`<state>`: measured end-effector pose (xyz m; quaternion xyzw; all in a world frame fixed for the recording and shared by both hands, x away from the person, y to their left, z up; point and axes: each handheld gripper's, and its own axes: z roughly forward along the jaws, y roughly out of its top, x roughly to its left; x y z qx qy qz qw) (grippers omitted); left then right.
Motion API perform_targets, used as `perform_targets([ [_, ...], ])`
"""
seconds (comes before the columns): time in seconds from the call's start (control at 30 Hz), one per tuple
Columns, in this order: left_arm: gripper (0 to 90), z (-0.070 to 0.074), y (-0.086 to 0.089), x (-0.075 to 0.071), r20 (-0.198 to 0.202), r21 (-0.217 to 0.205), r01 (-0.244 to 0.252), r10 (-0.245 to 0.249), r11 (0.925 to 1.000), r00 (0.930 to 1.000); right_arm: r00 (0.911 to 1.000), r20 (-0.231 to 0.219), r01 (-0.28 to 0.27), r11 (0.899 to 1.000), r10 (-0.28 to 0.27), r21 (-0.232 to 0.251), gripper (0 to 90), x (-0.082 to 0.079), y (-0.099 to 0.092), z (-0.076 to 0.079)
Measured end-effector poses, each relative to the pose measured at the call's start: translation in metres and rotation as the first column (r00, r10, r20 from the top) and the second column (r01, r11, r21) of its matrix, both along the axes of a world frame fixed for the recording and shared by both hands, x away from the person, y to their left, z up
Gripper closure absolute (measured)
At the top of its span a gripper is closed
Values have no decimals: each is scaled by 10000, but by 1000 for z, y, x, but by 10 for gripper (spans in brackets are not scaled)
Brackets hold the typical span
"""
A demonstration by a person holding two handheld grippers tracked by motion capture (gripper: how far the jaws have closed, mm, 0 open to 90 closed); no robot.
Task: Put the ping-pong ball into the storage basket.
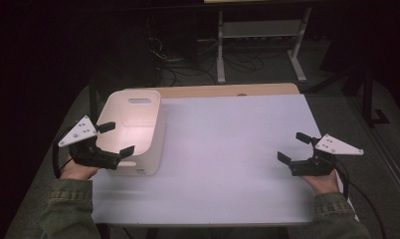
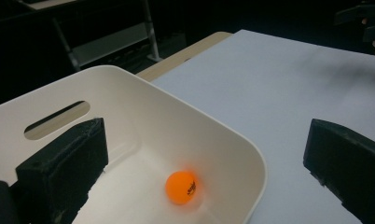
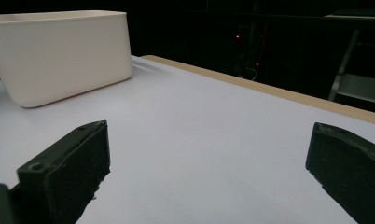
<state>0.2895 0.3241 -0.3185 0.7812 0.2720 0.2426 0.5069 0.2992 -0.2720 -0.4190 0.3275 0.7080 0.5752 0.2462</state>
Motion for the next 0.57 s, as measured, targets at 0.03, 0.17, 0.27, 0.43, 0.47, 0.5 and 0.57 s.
perform_targets([
  [0.03,0,0,0,0,0,0,0,0,10000,10000,10000,0,0,10000,0,0,0,0,0,0],
  [0.17,0,-1,0,-3,218,-328,-96,103,9994,9997,10000,-31,11,10000,-11,6,0,0,0,0],
  [0.27,0,-4,0,-4,244,-485,-152,164,9987,9996,10000,-58,8,10000,-8,-17,0,0,1,0],
  [0.43,0,-9,2,-6,225,-744,-102,119,9972,9997,10000,-60,-12,10000,11,-68,0,0,1,-1],
  [0.47,0,-10,1,-8,313,-875,-44,72,9962,9995,10000,-52,-9,10000,8,-84,0,0,1,-1],
  [0.5,0,-10,1,-8,313,-875,-44,72,9962,9995,10000,-35,-5,10000,5,-94,0,1,1,-1],
  [0.57,0,-11,-1,-9,426,-870,-60,98,9962,9990,10000,-36,-6,9999,5,-114,0,1,1,-1],
])
